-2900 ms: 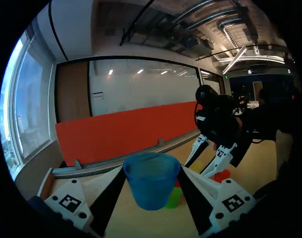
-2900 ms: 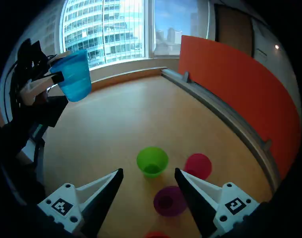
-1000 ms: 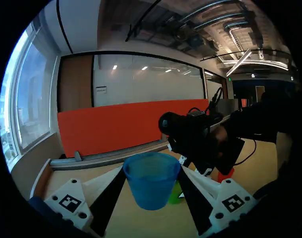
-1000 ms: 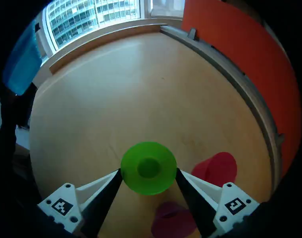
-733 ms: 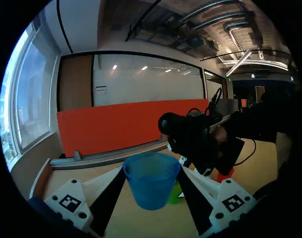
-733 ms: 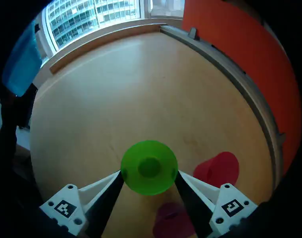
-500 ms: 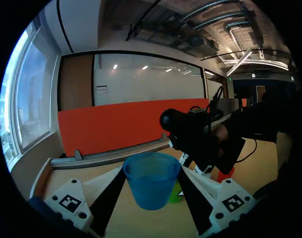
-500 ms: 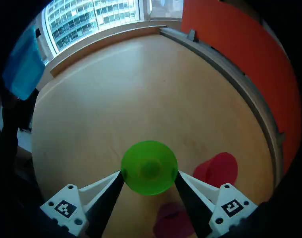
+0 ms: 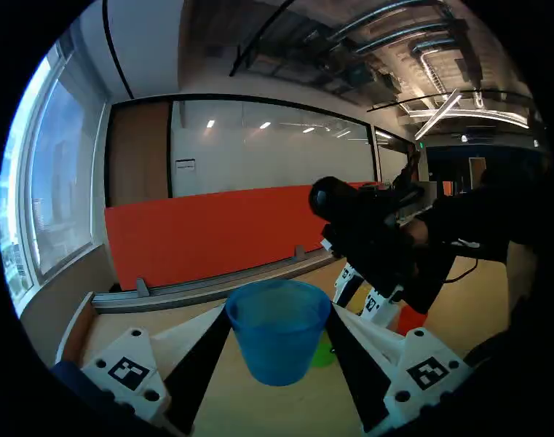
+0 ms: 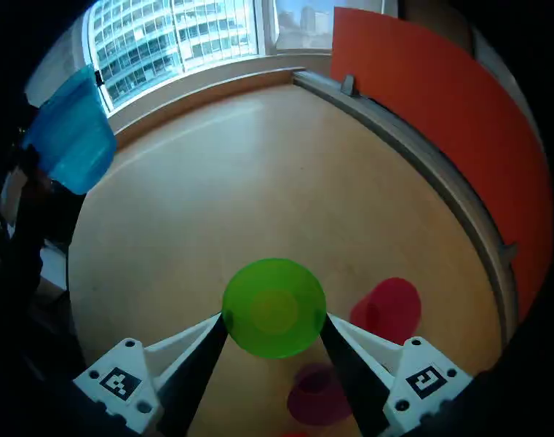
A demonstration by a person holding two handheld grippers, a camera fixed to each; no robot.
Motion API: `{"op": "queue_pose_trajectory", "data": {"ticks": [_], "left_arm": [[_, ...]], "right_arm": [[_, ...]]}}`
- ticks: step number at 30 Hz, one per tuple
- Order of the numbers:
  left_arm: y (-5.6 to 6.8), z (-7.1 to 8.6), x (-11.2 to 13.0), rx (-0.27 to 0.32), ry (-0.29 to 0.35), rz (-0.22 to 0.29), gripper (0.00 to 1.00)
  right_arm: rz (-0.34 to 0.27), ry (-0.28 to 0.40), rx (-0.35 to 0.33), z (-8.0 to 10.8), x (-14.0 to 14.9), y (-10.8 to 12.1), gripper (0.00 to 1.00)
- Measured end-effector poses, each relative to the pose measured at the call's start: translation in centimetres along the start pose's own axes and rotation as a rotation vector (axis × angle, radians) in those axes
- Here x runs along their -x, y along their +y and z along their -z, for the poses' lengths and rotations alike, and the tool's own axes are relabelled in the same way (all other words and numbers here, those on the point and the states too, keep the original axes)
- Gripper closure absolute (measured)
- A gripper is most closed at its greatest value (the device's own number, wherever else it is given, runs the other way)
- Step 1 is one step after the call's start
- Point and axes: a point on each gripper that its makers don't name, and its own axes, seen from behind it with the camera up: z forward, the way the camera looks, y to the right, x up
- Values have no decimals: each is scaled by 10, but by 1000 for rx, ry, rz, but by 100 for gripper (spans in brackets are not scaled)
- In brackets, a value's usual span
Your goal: Pour water
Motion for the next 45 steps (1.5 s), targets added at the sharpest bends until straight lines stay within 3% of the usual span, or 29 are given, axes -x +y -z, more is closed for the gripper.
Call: {"op": "queue_pose_trajectory", "data": {"ticks": [11, 22, 45], "left_arm": [[5, -2, -2, -3, -5, -1, 13], [18, -4, -11, 10, -2, -11, 13], [36, -10, -20, 36, 1, -22, 13]], "right_arm": [[16, 105, 13, 33, -3, -4, 9], [27, 227, 27, 69, -7, -6, 9], [21, 445, 56, 119, -12, 2, 9]]}}
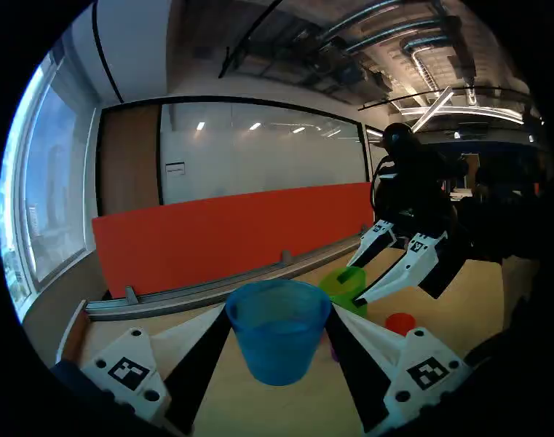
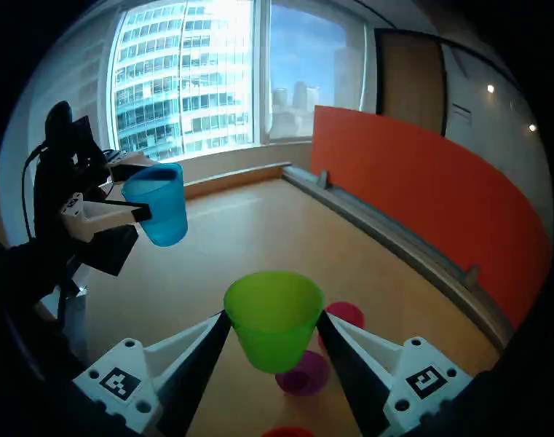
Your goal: Pour water
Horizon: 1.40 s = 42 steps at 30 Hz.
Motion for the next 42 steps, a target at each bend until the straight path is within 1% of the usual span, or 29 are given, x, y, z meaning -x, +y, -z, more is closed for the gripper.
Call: {"op": "queue_pose_trajectory", "data": {"ticks": [5, 12, 18, 26, 35, 42], "left_arm": [[4, -2, -2, 7, 0, -3, 13], [5, -3, -5, 11, 3, -6, 13], [8, -3, -9, 18, 4, -5, 13], [15, -4, -14, 32, 11, 4, 13], [19, -6, -19, 44, 16, 13, 13], [22, -7, -21, 49, 16, 7, 13]], "right_arm": [[18, 72, 3, 6, -11, -1, 9], [47, 166, 23, 14, -27, 1, 9], [63, 242, 33, 24, -39, -3, 9], [51, 337, 40, 35, -49, -9, 9], [31, 430, 43, 41, -60, -11, 9], [5, 481, 32, 47, -68, -9, 9]]}}
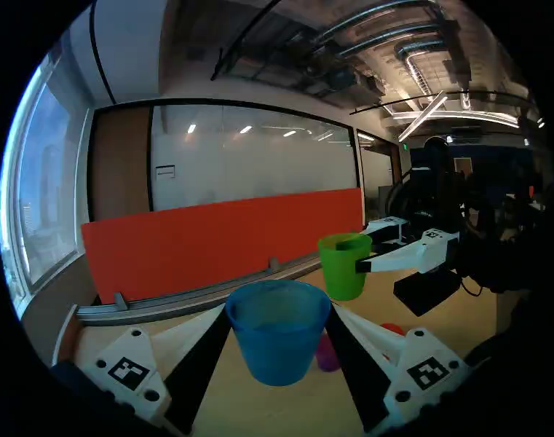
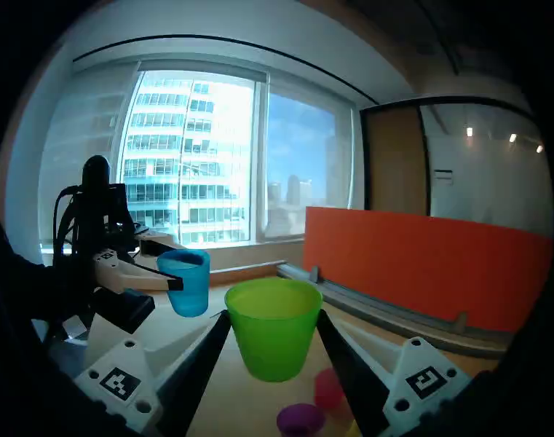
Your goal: Pour water
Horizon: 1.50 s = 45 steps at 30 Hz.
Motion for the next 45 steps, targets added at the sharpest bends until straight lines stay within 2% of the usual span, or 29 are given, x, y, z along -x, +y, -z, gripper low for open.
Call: {"op": "queue_pose_trajectory", "data": {"ticks": [15, 21, 29, 36, 45], "left_arm": [[4, -3, -6, 10, 4, -13, 13], [8, -4, -9, 15, 6, -23, 13], [11, -7, -11, 24, 8, -32, 13], [16, -11, -17, 30, 18, -66, 13], [26, -16, -27, 31, 28, -149, 13]], "right_arm": [[-1, 23, -8, 5, 1, -2, 10], [14, 31, -15, 10, 5, -5, 12], [4, 22, -25, 17, 15, -8, 12], [4, 21, -32, 23, 23, -13, 12], [-3, 21, -44, 29, 35, -19, 12]]}}
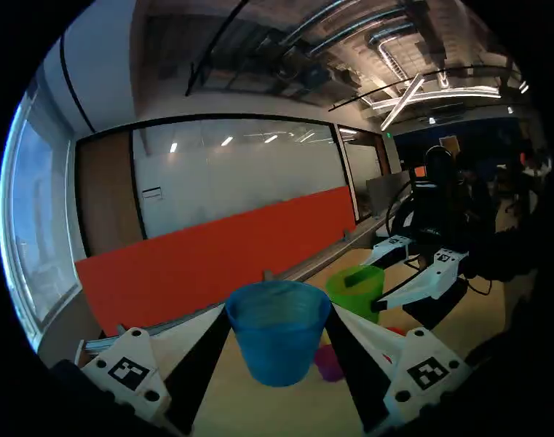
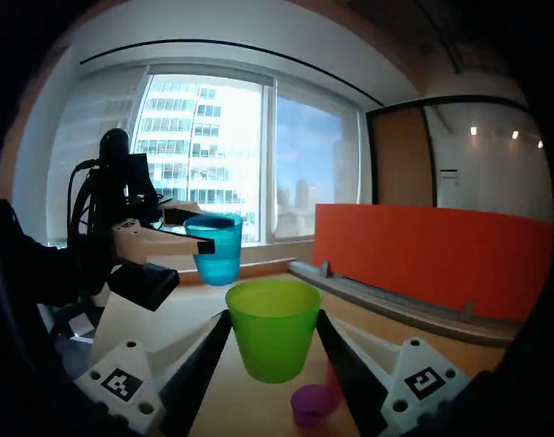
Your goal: Pour water
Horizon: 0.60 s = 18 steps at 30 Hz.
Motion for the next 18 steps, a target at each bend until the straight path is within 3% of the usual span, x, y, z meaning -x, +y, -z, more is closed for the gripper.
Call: {"op": "queue_pose_trajectory", "data": {"ticks": [18], "left_arm": [[11, -10, -25, -24, 5, -197, 13]], "right_arm": [[-5, 8, -26, 11, 13, -10, 12]]}}
